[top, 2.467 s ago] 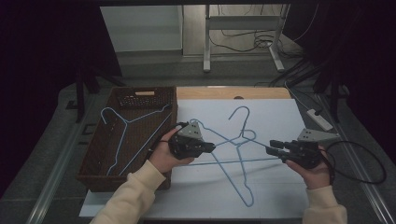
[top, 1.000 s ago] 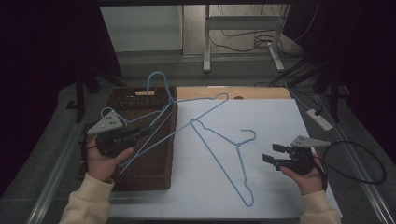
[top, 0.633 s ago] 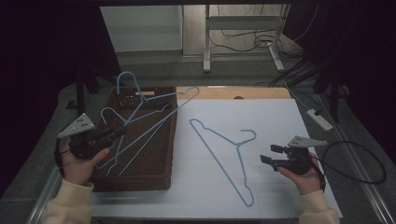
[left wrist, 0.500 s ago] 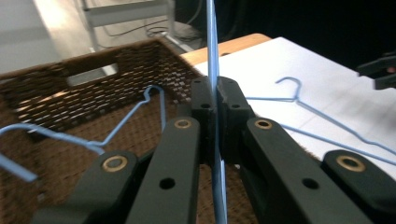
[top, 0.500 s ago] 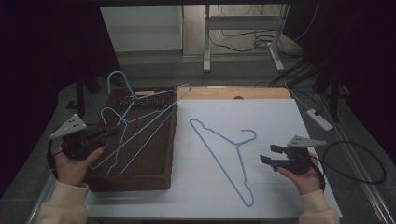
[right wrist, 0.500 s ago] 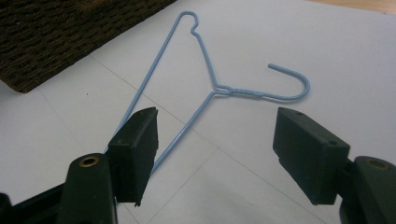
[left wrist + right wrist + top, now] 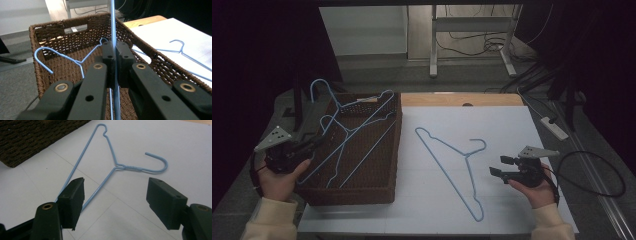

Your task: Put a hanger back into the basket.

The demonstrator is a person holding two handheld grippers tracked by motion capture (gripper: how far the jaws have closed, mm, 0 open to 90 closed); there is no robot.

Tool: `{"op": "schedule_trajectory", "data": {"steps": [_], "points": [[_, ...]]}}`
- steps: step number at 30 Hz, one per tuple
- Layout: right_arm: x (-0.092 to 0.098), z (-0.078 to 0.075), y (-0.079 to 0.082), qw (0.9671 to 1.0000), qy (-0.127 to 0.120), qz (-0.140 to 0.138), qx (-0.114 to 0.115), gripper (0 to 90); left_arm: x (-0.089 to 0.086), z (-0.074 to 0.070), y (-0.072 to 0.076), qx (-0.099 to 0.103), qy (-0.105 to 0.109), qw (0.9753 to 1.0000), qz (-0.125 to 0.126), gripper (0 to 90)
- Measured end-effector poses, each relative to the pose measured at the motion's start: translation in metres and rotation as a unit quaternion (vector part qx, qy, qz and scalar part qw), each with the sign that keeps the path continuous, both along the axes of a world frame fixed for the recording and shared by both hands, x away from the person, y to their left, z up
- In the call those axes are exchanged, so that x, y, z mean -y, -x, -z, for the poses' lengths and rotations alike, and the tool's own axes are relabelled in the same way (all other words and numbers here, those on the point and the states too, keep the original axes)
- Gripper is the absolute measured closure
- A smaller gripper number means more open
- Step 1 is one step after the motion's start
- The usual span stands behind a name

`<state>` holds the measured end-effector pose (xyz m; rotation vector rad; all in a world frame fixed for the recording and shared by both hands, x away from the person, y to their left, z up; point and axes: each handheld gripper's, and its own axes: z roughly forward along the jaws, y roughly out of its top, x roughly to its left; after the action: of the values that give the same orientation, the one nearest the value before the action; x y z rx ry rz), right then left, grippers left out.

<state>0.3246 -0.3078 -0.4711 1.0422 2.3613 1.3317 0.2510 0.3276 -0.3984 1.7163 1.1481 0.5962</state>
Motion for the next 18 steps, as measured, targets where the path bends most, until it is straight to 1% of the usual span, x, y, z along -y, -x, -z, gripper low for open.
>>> {"op": "schedule_trajectory", "data": {"steps": [8, 14, 18], "points": [[-0.001, 0.000, 0.000, 1.0000, 0.001, -0.002, -0.001, 31.7, 0.009, 0.010, -0.016, -0.023, -0.010, 0.9996, -0.012, 86.6], [0.000, 0.001, 0.000, 1.0000, 0.000, -0.002, -0.001, 31.7, 0.018, 0.015, -0.031, -0.039, -0.012, 0.9991, -0.008, 86.5], [0.000, 0.001, 0.000, 1.0000, 0.001, -0.002, -0.003, 31.6, 0.021, 0.017, -0.035, -0.045, -0.015, 0.9989, -0.005, 86.5]]}}
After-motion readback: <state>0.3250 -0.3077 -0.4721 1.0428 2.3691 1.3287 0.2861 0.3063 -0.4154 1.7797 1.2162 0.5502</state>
